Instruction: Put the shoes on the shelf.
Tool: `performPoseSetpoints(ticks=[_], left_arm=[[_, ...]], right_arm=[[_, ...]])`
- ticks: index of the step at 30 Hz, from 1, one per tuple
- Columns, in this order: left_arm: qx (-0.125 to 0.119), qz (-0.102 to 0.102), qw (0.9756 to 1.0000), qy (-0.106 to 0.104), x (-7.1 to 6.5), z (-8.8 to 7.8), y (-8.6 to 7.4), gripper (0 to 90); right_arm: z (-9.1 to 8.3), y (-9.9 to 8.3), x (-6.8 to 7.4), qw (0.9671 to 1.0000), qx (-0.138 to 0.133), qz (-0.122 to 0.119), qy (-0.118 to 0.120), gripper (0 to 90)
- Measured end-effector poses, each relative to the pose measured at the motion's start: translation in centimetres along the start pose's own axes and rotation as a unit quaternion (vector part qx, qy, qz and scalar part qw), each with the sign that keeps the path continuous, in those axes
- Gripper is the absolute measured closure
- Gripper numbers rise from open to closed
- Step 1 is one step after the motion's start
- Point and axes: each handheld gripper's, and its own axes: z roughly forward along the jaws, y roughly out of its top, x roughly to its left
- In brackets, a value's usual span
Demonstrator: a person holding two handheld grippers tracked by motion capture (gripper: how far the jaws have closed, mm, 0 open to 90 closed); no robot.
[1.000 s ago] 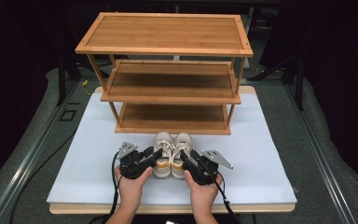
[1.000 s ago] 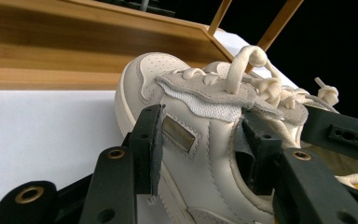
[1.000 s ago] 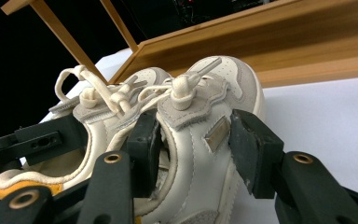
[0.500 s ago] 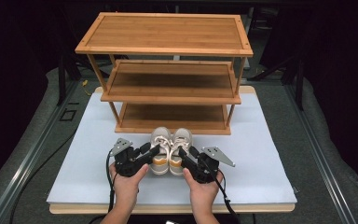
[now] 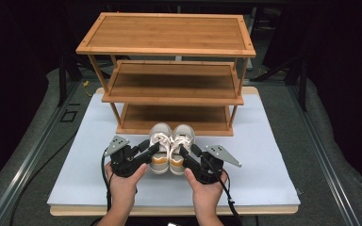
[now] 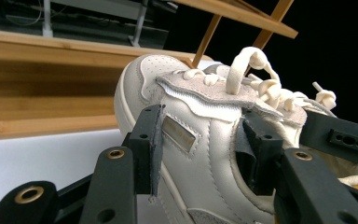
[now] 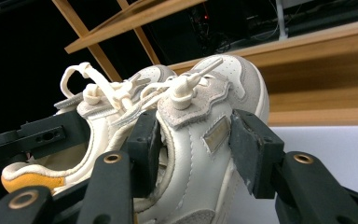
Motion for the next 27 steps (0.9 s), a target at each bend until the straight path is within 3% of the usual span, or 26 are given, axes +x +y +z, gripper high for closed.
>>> performPoseSetpoints(ticks=[6, 11, 13, 15, 18, 19, 22, 24, 27], left_arm=[[-0.011, 0.006, 0.9999, 0.0, -0.5, -0.4, 1.0, 55.4], [-0.026, 0.012, 0.9996, -0.002, -0.8, -0.8, 2.0, 55.3], [-0.031, 0.014, 0.9994, -0.002, -0.8, -0.9, 2.4, 55.4], [-0.035, 0.014, 0.9993, -0.002, -0.9, -1.0, 2.7, 55.4], [-0.042, 0.016, 0.999, -0.002, -1.0, -1.1, 3.4, 55.3], [-0.043, 0.018, 0.9989, -0.001, -1.0, -1.2, 3.6, 55.4], [-0.048, 0.018, 0.9987, -0.003, -1.0, -1.2, 4.2, 55.3], [-0.049, 0.019, 0.9986, -0.003, -1.0, -1.2, 4.6, 55.3], [-0.051, 0.022, 0.9985, -0.001, -1.1, -1.1, 5.2, 55.3]], right_arm=[[-0.5, 0.8, 0.5, 0.9999, -0.001, -0.005, 0.011, 53.7], [-0.8, 1.8, 1.2, 0.9997, -0.018, -0.017, -0.001, 53.7], [-0.8, 2.3, 1.3, 0.9995, -0.018, -0.023, 0.014, 53.7], [-0.7, 2.7, 1.7, 0.9993, -0.027, -0.026, -0.007, 53.7], [-0.8, 3.5, 1.9, 0.9991, -0.025, -0.032, 0.015, 53.7], [-0.7, 3.6, 2.1, 0.999, -0.033, -0.031, -0.002, 53.7], [-0.8, 4.2, 2.1, 0.9988, -0.03, -0.034, 0.021, 53.6], [-0.6, 4.6, 2.4, 0.9986, -0.039, -0.036, 0.0, 53.6], [-0.5, 5.3, 2.4, 0.9984, -0.035, -0.041, 0.019, 53.6]])
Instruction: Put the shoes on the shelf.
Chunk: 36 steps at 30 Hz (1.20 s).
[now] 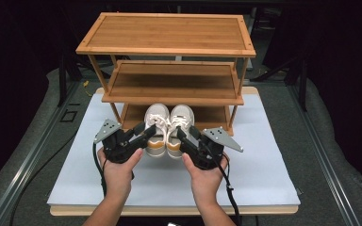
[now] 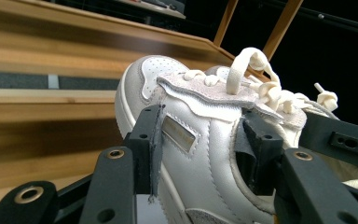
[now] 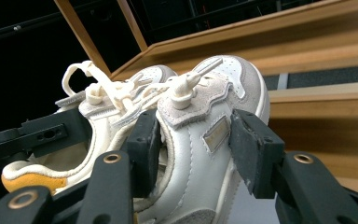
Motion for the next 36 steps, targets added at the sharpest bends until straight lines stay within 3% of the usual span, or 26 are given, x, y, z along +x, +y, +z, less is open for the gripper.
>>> performPoseSetpoints(ticks=[12, 29, 36], left_arm=[[-0.002, -0.004, 1.0, -0.004, 0.1, 1.1, 2.0, 55.4], [0.003, -0.013, 0.9999, -0.001, 0.6, 2.8, 4.7, 55.2], [0.006, 0.0, 1.0, 0.002, 0.8, 3.7, 6.3, 55.2]], right_arm=[[0.9, 2.2, -0.2, 0.9999, -0.008, -0.004, -0.007, 53.7], [2.5, 4.9, -0.6, 0.9999, 0.003, -0.005, -0.008, 53.7], [3.3, 6.1, -0.6, 0.9999, -0.001, -0.009, -0.011, 53.8]])
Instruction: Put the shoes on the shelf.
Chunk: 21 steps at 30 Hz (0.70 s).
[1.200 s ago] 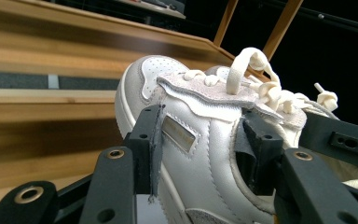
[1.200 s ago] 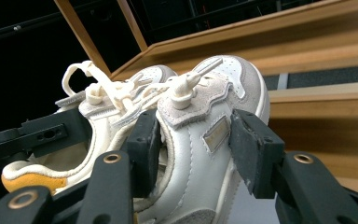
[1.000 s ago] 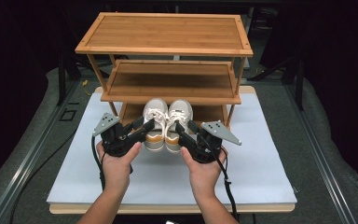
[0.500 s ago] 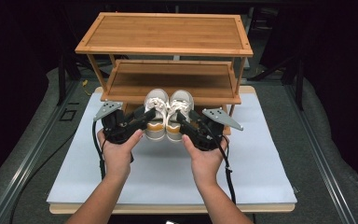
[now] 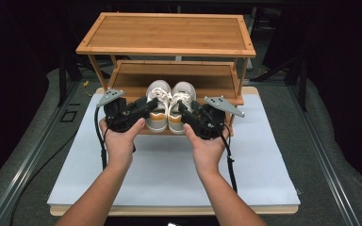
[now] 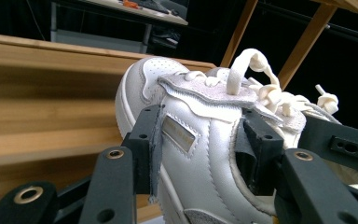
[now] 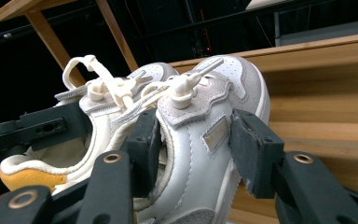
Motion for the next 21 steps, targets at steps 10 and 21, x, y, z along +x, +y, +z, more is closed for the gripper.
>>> performPoseSetpoints(ticks=[10, 21], left_arm=[[0.011, -0.021, 0.9997, -0.006, 1.2, 2.3, 1.4, 55.2], [0.017, -0.028, 0.9994, -0.003, 2.6, 4.5, 2.2, 55.1]], right_arm=[[2.0, 1.9, -1.1, 0.9998, 0.015, 0.009, -0.004, 53.7], [4.4, 2.8, -2.2, 0.9993, 0.033, 0.015, -0.008, 53.7]])
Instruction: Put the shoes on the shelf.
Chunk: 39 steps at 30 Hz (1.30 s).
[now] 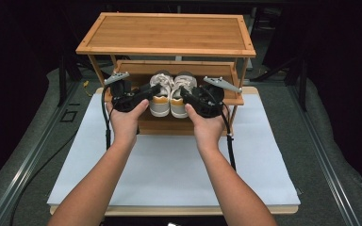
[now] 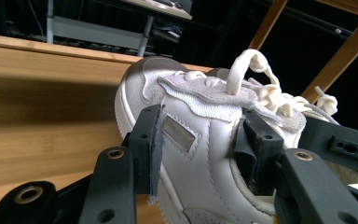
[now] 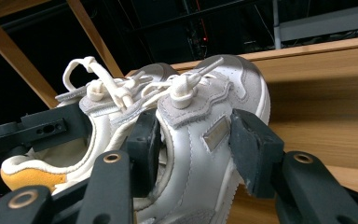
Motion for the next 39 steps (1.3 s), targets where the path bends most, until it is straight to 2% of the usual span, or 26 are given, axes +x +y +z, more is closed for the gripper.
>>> performPoseSetpoints(ticks=[2, 5, 7, 8, 9, 15, 18, 19, 20, 22, 31, 34, 36, 38, 39], left_arm=[[0.003, -0.007, 1.0, -0.001, 0.3, 0.3, 0.0, 55.2], [0.005, -0.01, 0.9999, -0.002, 0.8, 0.9, 0.0, 55.2], [0.007, -0.015, 0.9999, -0.002, 0.9, 1.2, -0.1, 55.2], [0.008, -0.017, 0.9998, -0.003, 1.1, 1.3, -0.1, 55.2], [0.008, -0.021, 0.9998, -0.004, 1.2, 1.5, -0.1, 55.2], [0.011, -0.031, 0.9994, -0.003, 1.7, 2.6, -0.3, 55.1], [0.016, -0.038, 0.9991, -0.005, 2.1, 3.0, -0.4, 55.0], [0.017, -0.04, 0.9991, -0.005, 2.2, 3.1, -0.4, 55.0], [0.019, -0.042, 0.9989, -0.005, 2.3, 3.2, -0.4, 55.0], [0.021, -0.041, 0.9989, 0.0, 2.5, 3.4, -0.4, 54.9], [0.03, -0.05, 0.9983, 0.002, 3.0, 3.9, -0.2, 54.4], [0.046, -0.045, 0.9979, 0.005, 3.0, 4.0, 0.2, 54.1], [0.055, -0.034, 0.9979, 0.009, 2.9, 4.1, 0.5, 54.0], [0.059, -0.031, 0.9978, 0.007, 2.9, 4.1, 0.6, 53.8], [0.06, -0.032, 0.9977, 0.004, 3.0, 4.1, 0.6, 53.6]], right_arm=[[0.5, 0.0, -0.3, 0.9999, -0.009, 0.011, 0.005, 53.7], [1.0, 0.0, -0.6, 0.9999, -0.001, 0.015, 0.001, 53.7], [1.4, 0.0, -0.8, 0.9999, -0.005, 0.014, 0.001, 53.7], [1.5, 0.0, -0.9, 0.9999, 0.002, 0.016, -0.001, 53.7], [1.7, 0.0, -1.0, 0.9998, -0.004, 0.021, 0.002, 53.7], [2.7, 0.0, -1.7, 0.9994, 0.004, 0.034, 0.0, 53.6], [2.9, 0.1, -2.0, 0.9992, 0.019, 0.035, -0.008, 53.5], [3.2, 0.0, -2.2, 0.9993, 0.009, 0.037, -0.002, 53.5], [3.3, 0.0, -2.2, 0.9992, 0.012, 0.039, -0.004, 53.4], [3.5, 0.0, -2.3, 0.9987, 0.024, 0.044, -0.004, 53.4], [4.5, 0.1, -2.5, 0.9984, 0.029, 0.049, -0.008, 53.0], [4.6, 0.2, -2.7, 0.9979, 0.035, 0.055, -0.005, 52.6], [4.7, 0.3, -3.0, 0.9972, 0.041, 0.062, 0.001, 52.3], [4.7, 0.4, -3.1, 0.9976, 0.043, 0.055, 0.003, 50.5], [4.6, 0.5, -3.0, 0.9976, 0.047, 0.051, -0.003, 49.6]])
